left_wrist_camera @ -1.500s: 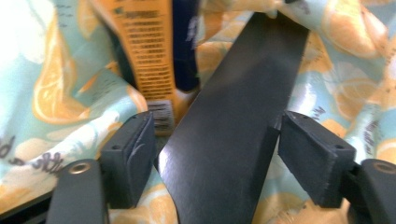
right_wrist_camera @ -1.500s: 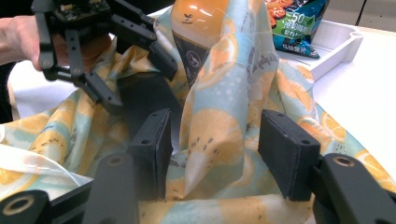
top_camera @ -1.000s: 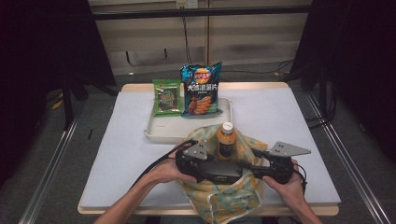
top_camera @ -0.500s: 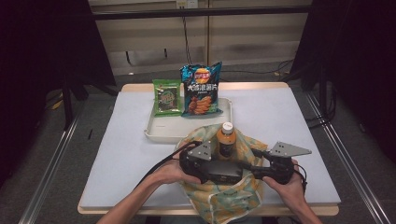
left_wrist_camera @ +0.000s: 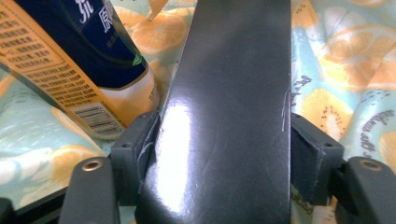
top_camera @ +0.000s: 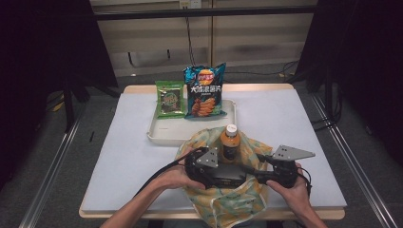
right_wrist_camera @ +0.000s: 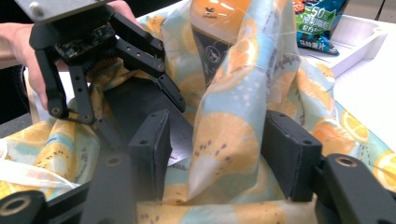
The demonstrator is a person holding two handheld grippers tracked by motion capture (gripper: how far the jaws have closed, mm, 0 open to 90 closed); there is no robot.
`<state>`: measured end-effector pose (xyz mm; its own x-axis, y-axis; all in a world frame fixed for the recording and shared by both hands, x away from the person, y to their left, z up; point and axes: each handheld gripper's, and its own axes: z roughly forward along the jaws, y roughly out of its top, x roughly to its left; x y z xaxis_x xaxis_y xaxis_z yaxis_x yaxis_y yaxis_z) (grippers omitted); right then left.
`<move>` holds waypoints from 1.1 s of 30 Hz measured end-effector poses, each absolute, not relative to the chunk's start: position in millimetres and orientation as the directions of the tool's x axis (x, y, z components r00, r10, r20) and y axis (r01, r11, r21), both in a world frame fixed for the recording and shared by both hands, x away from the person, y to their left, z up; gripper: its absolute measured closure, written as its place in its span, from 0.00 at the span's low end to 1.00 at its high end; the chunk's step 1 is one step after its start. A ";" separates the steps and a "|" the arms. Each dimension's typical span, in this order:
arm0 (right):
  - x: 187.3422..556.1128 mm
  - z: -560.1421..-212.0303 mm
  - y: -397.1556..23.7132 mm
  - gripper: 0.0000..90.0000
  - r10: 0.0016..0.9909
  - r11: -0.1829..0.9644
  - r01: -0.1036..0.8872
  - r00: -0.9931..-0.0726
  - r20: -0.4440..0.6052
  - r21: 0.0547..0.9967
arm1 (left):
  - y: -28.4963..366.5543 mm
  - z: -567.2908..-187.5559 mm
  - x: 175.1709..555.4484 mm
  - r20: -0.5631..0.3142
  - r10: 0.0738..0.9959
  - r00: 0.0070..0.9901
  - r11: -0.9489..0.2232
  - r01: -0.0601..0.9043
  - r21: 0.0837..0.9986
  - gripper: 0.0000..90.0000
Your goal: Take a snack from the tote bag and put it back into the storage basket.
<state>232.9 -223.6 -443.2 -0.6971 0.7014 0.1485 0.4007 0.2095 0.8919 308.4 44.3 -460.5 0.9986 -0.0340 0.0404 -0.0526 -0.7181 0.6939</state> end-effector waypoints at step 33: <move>220.7 -429.2 -243.2 0.96 0.747 0.173 0.374 -0.653 0.126 0.911 | 85.9 -435.8 307.7 -0.064 0.034 0.997 -0.628 0.071 0.775 0.48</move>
